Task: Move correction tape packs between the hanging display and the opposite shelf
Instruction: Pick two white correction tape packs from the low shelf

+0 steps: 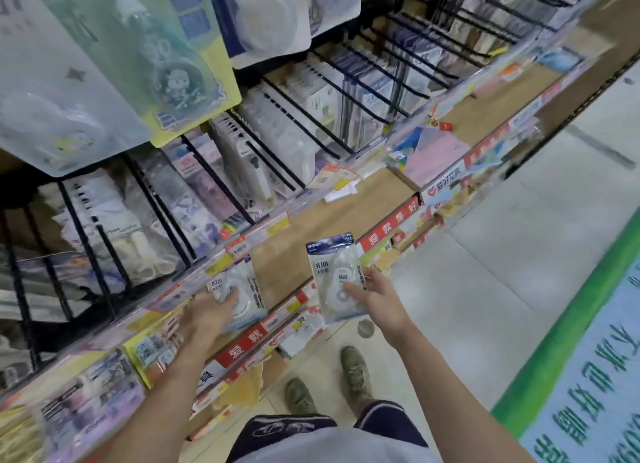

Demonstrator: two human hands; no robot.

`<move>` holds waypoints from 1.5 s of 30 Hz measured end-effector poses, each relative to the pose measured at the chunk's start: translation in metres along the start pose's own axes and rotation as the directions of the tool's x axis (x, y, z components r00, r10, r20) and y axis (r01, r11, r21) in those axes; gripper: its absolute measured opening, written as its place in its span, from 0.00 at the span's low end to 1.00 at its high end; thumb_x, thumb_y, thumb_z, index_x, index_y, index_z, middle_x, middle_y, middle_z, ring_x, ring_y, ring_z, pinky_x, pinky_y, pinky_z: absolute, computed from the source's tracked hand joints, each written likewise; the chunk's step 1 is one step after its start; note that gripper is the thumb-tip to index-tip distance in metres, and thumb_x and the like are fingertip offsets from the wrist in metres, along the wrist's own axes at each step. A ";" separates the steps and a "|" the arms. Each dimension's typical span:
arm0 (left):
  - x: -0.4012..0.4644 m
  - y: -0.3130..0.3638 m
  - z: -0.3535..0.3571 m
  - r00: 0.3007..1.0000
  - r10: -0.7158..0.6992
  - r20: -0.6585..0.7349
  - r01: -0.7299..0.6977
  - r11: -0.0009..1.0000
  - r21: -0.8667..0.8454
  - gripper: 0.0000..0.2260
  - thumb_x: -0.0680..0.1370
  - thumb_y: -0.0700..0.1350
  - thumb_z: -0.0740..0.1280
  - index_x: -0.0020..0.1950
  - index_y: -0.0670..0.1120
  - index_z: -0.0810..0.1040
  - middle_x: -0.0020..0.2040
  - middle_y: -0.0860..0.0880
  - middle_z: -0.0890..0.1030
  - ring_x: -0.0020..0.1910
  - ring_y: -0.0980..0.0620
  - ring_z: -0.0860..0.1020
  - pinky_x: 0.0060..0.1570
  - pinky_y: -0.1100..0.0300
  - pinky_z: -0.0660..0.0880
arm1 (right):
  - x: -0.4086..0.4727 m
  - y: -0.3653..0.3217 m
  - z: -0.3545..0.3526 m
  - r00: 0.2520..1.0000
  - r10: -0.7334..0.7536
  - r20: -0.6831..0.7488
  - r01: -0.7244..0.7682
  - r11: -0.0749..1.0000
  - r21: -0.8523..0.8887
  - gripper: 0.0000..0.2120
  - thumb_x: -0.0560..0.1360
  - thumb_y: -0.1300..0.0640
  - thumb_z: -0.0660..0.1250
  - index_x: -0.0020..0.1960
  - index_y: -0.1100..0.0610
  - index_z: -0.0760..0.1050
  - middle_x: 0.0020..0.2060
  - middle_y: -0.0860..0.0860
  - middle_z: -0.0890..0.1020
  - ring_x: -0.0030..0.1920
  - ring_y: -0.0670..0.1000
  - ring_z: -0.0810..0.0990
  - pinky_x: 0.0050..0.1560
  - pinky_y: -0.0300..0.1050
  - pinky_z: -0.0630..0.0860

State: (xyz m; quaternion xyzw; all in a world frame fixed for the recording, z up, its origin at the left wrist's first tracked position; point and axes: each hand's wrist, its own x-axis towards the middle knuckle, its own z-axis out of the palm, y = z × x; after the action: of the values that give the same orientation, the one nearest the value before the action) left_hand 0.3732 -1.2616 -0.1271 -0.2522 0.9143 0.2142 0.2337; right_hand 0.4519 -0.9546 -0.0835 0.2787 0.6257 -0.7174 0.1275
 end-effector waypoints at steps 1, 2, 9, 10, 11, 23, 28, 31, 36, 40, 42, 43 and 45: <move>0.014 -0.009 0.010 1.000 -0.021 0.001 0.021 0.995 -0.096 0.35 0.68 0.75 0.66 0.60 0.46 0.76 0.50 0.43 0.84 0.47 0.40 0.83 0.49 0.48 0.81 | 0.002 -0.001 -0.003 1.000 0.001 0.008 -0.001 1.000 0.000 0.15 0.78 0.60 0.71 0.63 0.58 0.75 0.53 0.53 0.85 0.50 0.49 0.86 0.46 0.42 0.80; 0.002 0.000 0.004 0.999 -0.035 -0.016 0.031 0.983 -0.181 0.32 0.68 0.71 0.71 0.56 0.46 0.75 0.51 0.43 0.84 0.49 0.39 0.83 0.50 0.47 0.81 | 0.004 -0.004 -0.005 1.000 -0.001 0.016 0.001 1.000 -0.004 0.14 0.78 0.60 0.71 0.62 0.57 0.75 0.52 0.52 0.86 0.50 0.48 0.86 0.45 0.40 0.80; 0.041 -0.040 0.030 0.994 0.039 0.106 0.033 0.797 -0.603 0.54 0.58 0.73 0.77 0.77 0.51 0.65 0.74 0.48 0.73 0.71 0.43 0.73 0.68 0.40 0.72 | 0.021 -0.014 -0.020 0.998 0.007 0.057 -0.007 1.000 -0.008 0.19 0.76 0.56 0.74 0.64 0.57 0.74 0.54 0.51 0.85 0.52 0.50 0.86 0.50 0.46 0.81; 0.051 -0.053 0.037 0.993 0.065 0.102 0.013 0.785 -0.620 0.55 0.58 0.75 0.76 0.78 0.52 0.63 0.75 0.49 0.72 0.71 0.43 0.73 0.68 0.40 0.72 | 0.025 -0.014 -0.021 0.998 0.008 0.062 -0.008 1.000 -0.006 0.19 0.76 0.56 0.74 0.64 0.57 0.74 0.53 0.51 0.85 0.51 0.50 0.86 0.50 0.45 0.81; 0.027 -0.041 0.026 0.992 0.091 0.085 -0.018 0.779 -0.627 0.54 0.59 0.75 0.76 0.79 0.53 0.62 0.74 0.50 0.72 0.70 0.44 0.74 0.67 0.41 0.72 | 0.027 -0.015 -0.022 0.997 0.010 0.074 -0.010 1.000 -0.002 0.19 0.76 0.55 0.74 0.64 0.58 0.75 0.52 0.51 0.85 0.51 0.50 0.86 0.48 0.44 0.81; -0.131 -0.008 0.004 1.000 -0.003 0.029 0.028 0.417 -0.909 0.31 0.69 0.57 0.79 0.70 0.55 0.75 0.67 0.53 0.80 0.63 0.54 0.80 0.64 0.50 0.75 | 0.034 0.019 0.020 0.910 0.192 0.368 -0.144 0.978 -0.152 0.11 0.73 0.53 0.76 0.52 0.58 0.83 0.46 0.53 0.87 0.49 0.53 0.85 0.57 0.52 0.75; -0.174 -0.028 0.001 0.994 -0.106 0.002 0.047 0.427 -0.903 0.13 0.79 0.43 0.71 0.62 0.55 0.77 0.49 0.63 0.85 0.55 0.59 0.83 0.53 0.64 0.78 | 0.025 0.030 0.054 0.859 0.239 0.453 -0.124 0.955 -0.270 0.06 0.74 0.53 0.75 0.49 0.53 0.82 0.46 0.49 0.87 0.52 0.52 0.84 0.59 0.50 0.75; -0.195 -0.049 -0.003 0.985 -0.163 -0.055 0.016 0.403 -0.915 0.13 0.80 0.42 0.70 0.64 0.53 0.79 0.54 0.56 0.86 0.55 0.55 0.84 0.56 0.58 0.79 | 0.010 0.027 0.071 0.826 0.248 0.507 -0.111 0.952 -0.284 0.03 0.76 0.56 0.73 0.45 0.52 0.81 0.43 0.46 0.87 0.47 0.48 0.84 0.54 0.45 0.76; -0.230 -0.094 0.002 0.963 -0.234 -0.134 -0.045 0.354 -0.934 0.15 0.80 0.41 0.69 0.67 0.45 0.78 0.60 0.46 0.84 0.59 0.45 0.82 0.57 0.54 0.79 | -0.029 0.032 0.101 0.728 0.250 0.638 -0.041 0.945 -0.324 0.09 0.78 0.55 0.71 0.57 0.55 0.83 0.49 0.48 0.88 0.53 0.51 0.85 0.50 0.42 0.78; -0.265 -0.129 0.005 0.939 -0.288 -0.187 -0.081 0.344 -0.936 0.11 0.79 0.39 0.70 0.61 0.47 0.80 0.54 0.49 0.86 0.52 0.52 0.85 0.50 0.61 0.79 | -0.070 0.039 0.123 0.679 0.220 0.701 0.007 0.952 -0.306 0.07 0.79 0.62 0.70 0.55 0.57 0.83 0.40 0.44 0.87 0.41 0.42 0.85 0.37 0.33 0.77; -0.287 -0.151 0.007 0.914 -0.353 -0.199 -0.090 0.301 -0.949 0.10 0.78 0.38 0.71 0.57 0.48 0.81 0.49 0.50 0.87 0.47 0.53 0.85 0.45 0.62 0.79 | -0.097 0.051 0.136 0.660 0.206 0.723 0.062 0.944 -0.325 0.06 0.78 0.61 0.71 0.54 0.58 0.83 0.44 0.50 0.87 0.44 0.52 0.84 0.40 0.42 0.79; -0.298 -0.165 0.009 0.901 -0.385 -0.202 -0.097 0.277 -0.956 0.10 0.77 0.38 0.72 0.56 0.48 0.80 0.47 0.50 0.87 0.45 0.53 0.85 0.43 0.62 0.79 | -0.112 0.059 0.141 0.641 0.193 0.743 0.095 0.940 -0.327 0.05 0.77 0.60 0.72 0.53 0.57 0.84 0.46 0.52 0.87 0.47 0.56 0.84 0.45 0.47 0.81; -0.322 -0.193 0.011 0.870 -0.443 -0.218 -0.120 0.240 -0.963 0.11 0.76 0.39 0.73 0.57 0.48 0.78 0.45 0.47 0.87 0.44 0.49 0.85 0.42 0.60 0.79 | -0.141 0.074 0.152 0.602 0.194 0.774 0.141 0.928 -0.343 0.06 0.77 0.57 0.72 0.53 0.56 0.84 0.49 0.54 0.87 0.51 0.59 0.85 0.57 0.59 0.81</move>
State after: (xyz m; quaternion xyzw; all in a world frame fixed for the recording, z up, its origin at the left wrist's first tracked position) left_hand 0.7307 -1.2909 -0.0163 -0.4794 0.5849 0.6328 -0.1662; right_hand 0.5694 -1.1391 -0.0559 -0.0903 0.6217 -0.6320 0.4537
